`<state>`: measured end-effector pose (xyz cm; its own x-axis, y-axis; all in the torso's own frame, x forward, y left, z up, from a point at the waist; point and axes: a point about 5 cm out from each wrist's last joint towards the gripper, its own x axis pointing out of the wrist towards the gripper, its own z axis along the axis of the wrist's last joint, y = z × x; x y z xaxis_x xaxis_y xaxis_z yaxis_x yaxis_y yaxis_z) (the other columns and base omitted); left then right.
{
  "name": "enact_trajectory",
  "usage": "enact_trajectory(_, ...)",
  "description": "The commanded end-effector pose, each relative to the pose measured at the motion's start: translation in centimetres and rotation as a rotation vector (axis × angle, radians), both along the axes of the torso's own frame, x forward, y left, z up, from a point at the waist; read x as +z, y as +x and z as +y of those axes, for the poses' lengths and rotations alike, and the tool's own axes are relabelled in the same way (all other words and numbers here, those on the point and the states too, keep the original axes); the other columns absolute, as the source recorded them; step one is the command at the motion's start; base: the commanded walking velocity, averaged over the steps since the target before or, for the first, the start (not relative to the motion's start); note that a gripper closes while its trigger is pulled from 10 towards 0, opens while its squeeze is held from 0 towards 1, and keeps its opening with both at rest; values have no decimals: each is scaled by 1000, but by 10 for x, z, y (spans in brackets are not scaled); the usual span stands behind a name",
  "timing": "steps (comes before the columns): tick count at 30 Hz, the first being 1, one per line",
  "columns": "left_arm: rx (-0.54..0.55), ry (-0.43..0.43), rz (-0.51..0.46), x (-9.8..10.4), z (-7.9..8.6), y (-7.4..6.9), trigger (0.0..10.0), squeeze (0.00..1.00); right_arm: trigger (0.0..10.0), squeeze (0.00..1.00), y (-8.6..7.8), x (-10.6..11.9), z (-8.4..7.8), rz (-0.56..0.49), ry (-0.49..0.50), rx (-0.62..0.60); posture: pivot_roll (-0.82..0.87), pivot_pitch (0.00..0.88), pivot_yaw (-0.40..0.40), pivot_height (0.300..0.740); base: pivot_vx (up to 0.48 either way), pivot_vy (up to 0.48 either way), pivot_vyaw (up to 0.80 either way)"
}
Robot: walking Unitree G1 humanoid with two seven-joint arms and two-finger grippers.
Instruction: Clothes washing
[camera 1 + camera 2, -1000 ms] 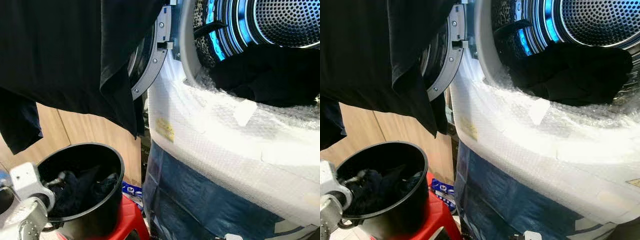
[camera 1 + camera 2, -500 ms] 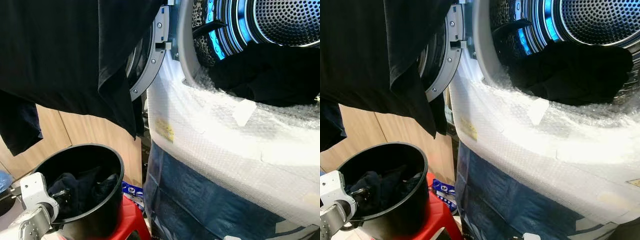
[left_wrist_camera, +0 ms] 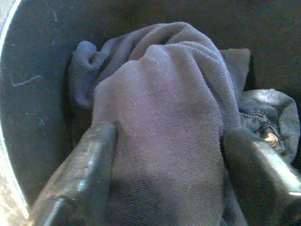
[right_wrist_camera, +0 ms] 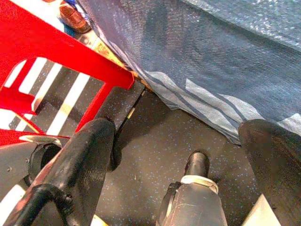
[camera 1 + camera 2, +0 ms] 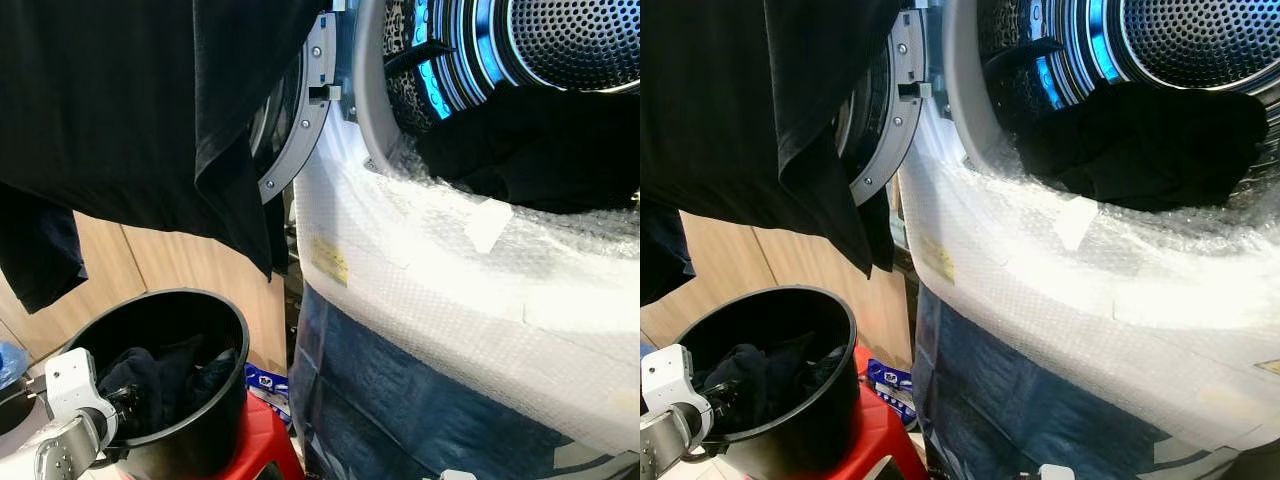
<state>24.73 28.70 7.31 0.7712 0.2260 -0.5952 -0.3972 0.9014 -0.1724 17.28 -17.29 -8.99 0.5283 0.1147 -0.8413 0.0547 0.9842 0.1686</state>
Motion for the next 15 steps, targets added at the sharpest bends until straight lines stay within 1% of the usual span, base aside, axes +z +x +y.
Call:
enact_trajectory(1,-24,-4,11,-3,-4,-1,0,0,10000,0,-2,-1,2,12,5,11,133,0,40,740,0,0,0)
enact_trajectory(7,-43,-11,11,-4,-9,0,0,0,10000,0,-2,-1,2,18,-2,37,133,0,36,740,0,0,0)
enact_trajectory(15,-87,-7,-14,-2,-13,4,0,0,10000,0,2,0,2,5,-5,52,128,0,36,740,0,0,0)
